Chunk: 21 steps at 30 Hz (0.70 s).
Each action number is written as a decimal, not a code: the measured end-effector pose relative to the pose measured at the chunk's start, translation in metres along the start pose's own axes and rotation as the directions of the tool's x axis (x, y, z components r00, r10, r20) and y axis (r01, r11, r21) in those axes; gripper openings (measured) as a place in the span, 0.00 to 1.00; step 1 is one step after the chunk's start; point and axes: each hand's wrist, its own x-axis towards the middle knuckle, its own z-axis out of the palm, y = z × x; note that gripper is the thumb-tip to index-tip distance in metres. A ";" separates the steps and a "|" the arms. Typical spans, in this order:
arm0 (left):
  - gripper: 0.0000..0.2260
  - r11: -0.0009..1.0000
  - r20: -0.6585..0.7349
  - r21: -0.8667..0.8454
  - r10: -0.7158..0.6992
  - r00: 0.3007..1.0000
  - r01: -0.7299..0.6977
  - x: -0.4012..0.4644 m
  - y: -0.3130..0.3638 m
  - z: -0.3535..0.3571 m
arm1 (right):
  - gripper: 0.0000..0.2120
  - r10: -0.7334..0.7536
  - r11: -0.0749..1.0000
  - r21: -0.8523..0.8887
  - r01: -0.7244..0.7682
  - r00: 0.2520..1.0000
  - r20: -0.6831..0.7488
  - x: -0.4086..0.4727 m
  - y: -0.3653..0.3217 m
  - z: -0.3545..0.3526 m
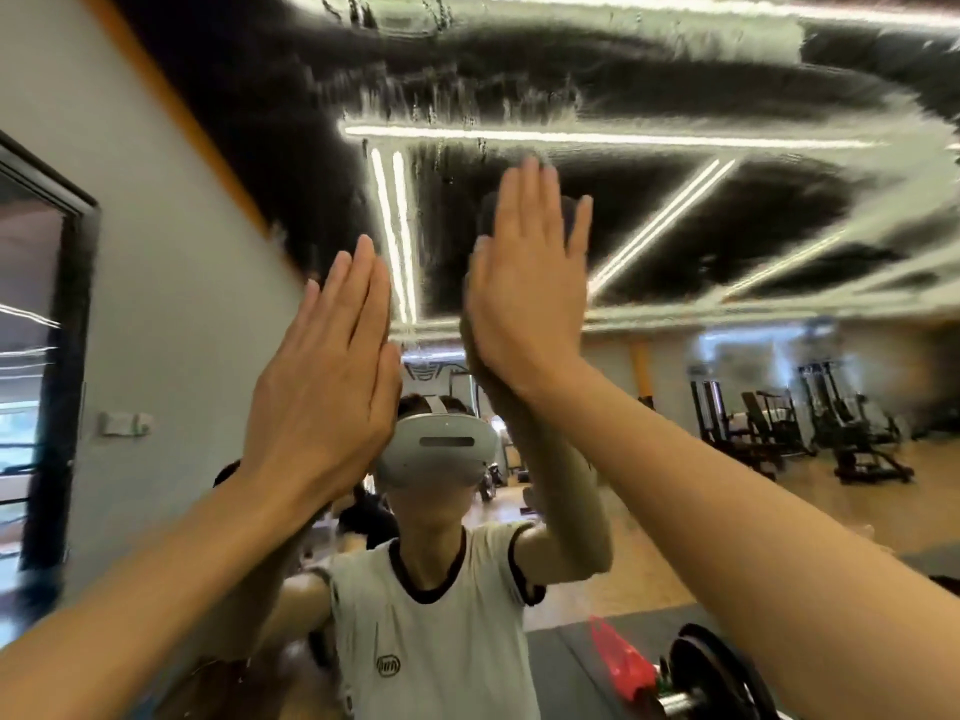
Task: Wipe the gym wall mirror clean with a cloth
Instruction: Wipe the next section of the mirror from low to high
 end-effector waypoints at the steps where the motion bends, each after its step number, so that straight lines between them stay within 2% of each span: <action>1: 0.28 1.000 0.007 -0.012 0.001 1.000 -0.001 0.000 -0.001 -0.002 | 0.28 -0.105 0.994 -0.011 0.106 0.994 0.022 0.005 -0.018 0.003; 3: 0.28 1.000 0.015 -0.009 0.004 1.000 -0.004 -0.001 -0.010 -0.008 | 0.28 -0.266 0.963 -0.026 0.269 0.961 0.075 0.013 -0.017 0.002; 5: 0.28 1.000 0.018 0.008 0.005 1.000 -0.005 -0.006 -0.026 -0.017 | 0.29 -0.269 0.962 -0.016 0.271 0.961 0.068 0.016 0.025 -0.007; 9: 0.29 1.000 0.061 0.017 0.006 0.998 -0.007 -0.021 -0.053 -0.023 | 0.31 0.091 0.996 -0.021 -0.091 0.996 -0.009 0.015 0.117 -0.023; 11: 0.29 0.999 0.064 0.032 0.025 0.998 -0.027 -0.024 -0.055 -0.021 | 0.29 0.191 0.981 -0.036 -0.192 0.981 -0.030 0.019 0.104 -0.019; 12: 0.29 0.999 0.056 0.029 0.026 0.998 -0.028 -0.025 -0.055 -0.021 | 0.29 0.183 0.982 -0.031 -0.184 0.982 -0.035 0.023 0.083 -0.016; 13: 0.30 0.999 0.051 0.020 0.025 0.998 -0.026 -0.025 -0.054 -0.020 | 0.28 0.130 0.991 -0.019 -0.131 0.991 -0.033 0.027 0.057 -0.013; 15: 0.30 0.999 0.040 0.006 0.032 0.999 -0.032 -0.024 -0.053 -0.021 | 0.28 -0.079 0.997 0.004 0.080 0.997 -0.002 0.031 0.002 -0.006; 17: 0.29 0.999 0.032 0.008 0.041 0.999 -0.041 -0.024 -0.053 -0.022 | 0.28 -0.291 0.957 0.030 0.289 0.956 0.048 0.027 -0.036 -0.001; 19: 0.29 0.999 0.028 0.018 0.042 0.999 -0.043 -0.024 -0.053 -0.021 | 0.25 -0.357 0.930 0.100 0.355 0.934 0.012 0.024 -0.027 -0.002; 21: 0.29 0.999 0.031 0.027 0.036 0.999 -0.036 -0.024 -0.053 -0.022 | 0.22 -0.283 0.942 0.162 0.292 0.956 -0.078 0.022 0.012 -0.005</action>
